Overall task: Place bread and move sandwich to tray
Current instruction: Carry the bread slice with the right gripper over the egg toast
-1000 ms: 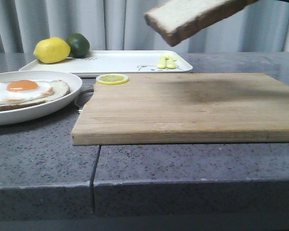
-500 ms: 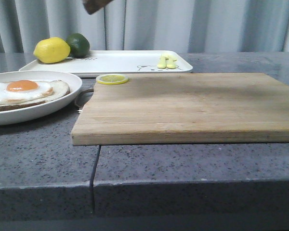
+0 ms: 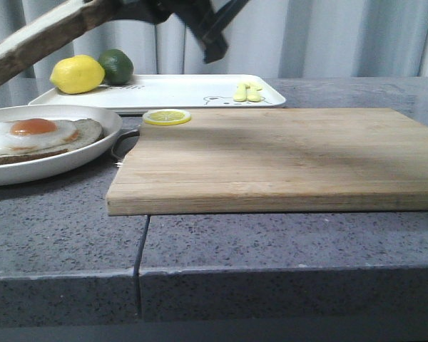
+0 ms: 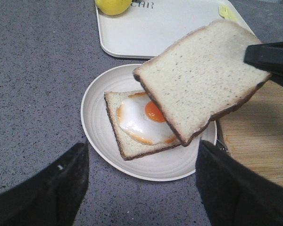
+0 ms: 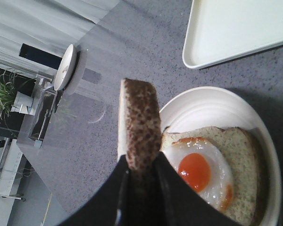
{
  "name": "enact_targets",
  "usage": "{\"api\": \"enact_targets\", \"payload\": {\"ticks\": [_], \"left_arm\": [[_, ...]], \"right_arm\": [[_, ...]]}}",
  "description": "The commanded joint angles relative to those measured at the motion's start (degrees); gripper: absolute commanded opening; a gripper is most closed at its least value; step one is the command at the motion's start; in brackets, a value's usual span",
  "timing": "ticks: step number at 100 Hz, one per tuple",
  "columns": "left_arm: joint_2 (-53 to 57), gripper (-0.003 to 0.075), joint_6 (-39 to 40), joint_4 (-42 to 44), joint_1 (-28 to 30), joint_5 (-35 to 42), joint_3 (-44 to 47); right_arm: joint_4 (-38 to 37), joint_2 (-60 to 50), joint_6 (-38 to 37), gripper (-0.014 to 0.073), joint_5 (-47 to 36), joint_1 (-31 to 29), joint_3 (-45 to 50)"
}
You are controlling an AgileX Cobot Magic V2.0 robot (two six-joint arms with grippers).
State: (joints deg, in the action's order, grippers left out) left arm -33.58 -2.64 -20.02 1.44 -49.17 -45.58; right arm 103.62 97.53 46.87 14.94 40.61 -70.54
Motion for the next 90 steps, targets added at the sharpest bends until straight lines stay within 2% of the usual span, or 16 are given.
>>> {"api": "enact_targets", "payload": {"ticks": [1, 90], "left_arm": [[-0.58, 0.0452, 0.32, -1.46, -0.35, 3.02, -1.84], [-0.58, 0.0452, 0.32, -1.46, -0.35, 3.02, -1.84]], "right_arm": [[4.23, -0.68, -0.88, -0.0108, 1.56, 0.52, -3.33], [4.12, 6.27, -1.61, -0.0105, -0.2, 1.45, -5.36]]}}
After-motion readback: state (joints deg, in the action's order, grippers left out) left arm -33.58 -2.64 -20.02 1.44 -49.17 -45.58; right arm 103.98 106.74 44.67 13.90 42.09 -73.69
